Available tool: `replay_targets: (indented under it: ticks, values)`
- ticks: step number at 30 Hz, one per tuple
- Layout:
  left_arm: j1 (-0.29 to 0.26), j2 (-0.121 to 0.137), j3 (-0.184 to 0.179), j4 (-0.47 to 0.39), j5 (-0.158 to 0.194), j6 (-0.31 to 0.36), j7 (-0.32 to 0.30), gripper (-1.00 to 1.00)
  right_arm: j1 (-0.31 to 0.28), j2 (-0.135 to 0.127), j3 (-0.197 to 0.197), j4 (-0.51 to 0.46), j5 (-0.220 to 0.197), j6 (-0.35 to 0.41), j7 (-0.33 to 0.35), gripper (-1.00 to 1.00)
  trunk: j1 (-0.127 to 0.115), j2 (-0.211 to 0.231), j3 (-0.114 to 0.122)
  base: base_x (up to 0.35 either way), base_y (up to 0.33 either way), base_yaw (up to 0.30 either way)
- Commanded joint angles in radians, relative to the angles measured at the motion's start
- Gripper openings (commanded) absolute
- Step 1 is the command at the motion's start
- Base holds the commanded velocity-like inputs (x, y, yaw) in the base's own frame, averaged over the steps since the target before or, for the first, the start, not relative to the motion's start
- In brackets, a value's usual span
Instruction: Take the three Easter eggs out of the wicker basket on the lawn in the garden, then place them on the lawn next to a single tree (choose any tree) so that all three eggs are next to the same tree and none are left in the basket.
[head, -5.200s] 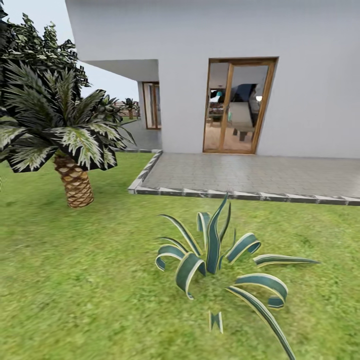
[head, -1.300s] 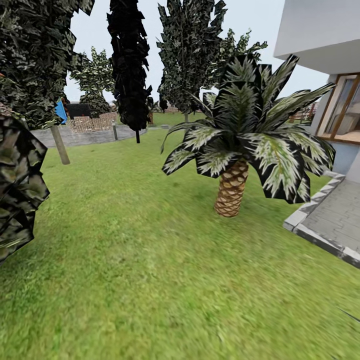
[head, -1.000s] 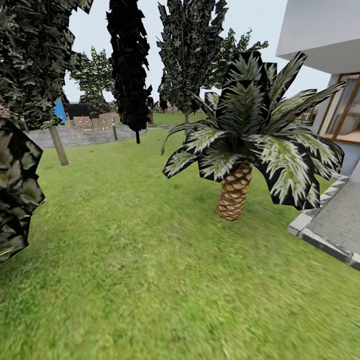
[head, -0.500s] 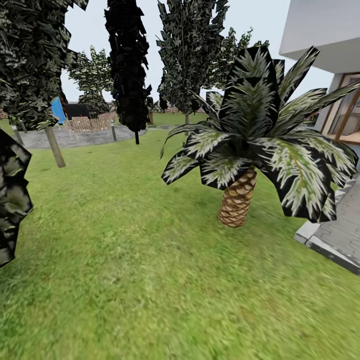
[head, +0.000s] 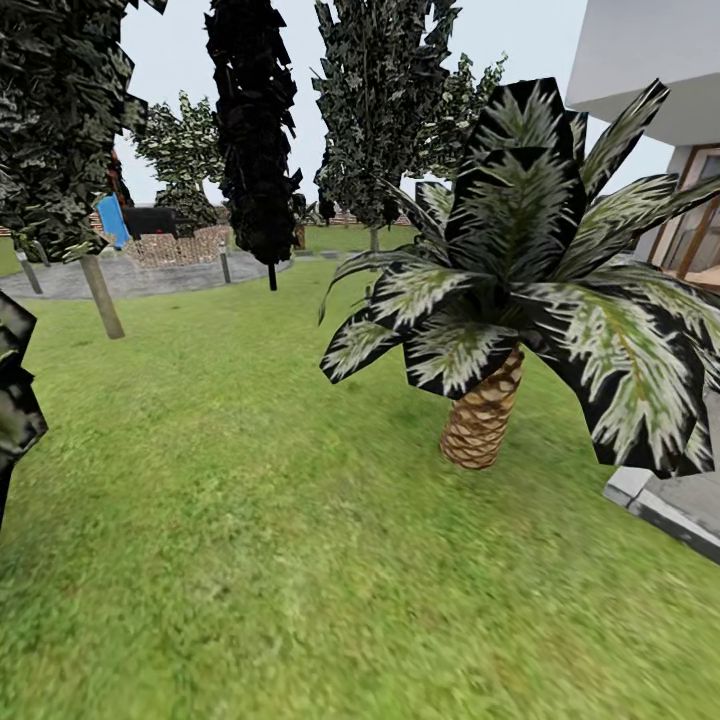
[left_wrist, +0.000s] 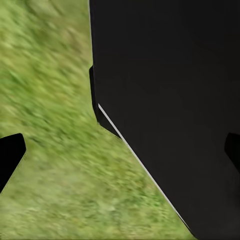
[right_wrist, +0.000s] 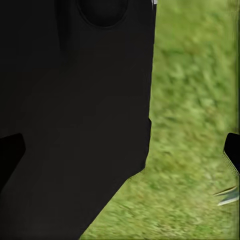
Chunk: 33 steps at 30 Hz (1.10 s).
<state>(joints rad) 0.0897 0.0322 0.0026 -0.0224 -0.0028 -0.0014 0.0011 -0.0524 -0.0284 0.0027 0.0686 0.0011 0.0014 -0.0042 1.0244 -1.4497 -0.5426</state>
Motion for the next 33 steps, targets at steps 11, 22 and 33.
replay_targets:
  ticks: [11, 22, 33]
  values:
    - [0.001, 0.0, 0.0, -0.002, 0.0, 0.001, -0.001, 1.0, -0.001, 0.0, -0.001, 0.002, -0.001, 0.0, 0.0, 1.0, 0.001, 0.0, -0.001, 0.331, 0.0, 0.146]
    - [0.001, 0.0, 0.0, -0.002, 0.0, 0.001, 0.0, 1.0, -0.001, 0.001, -0.001, 0.002, -0.003, 0.0, -0.002, 1.0, 0.001, 0.0, -0.001, 0.333, 0.0, 0.26]
    - [0.001, 0.0, 0.0, -0.002, 0.0, 0.001, 0.0, 1.0, -0.001, 0.001, -0.001, 0.002, -0.003, 0.0, -0.002, 1.0, 0.001, 0.0, -0.001, 0.333, 0.0, 0.261]
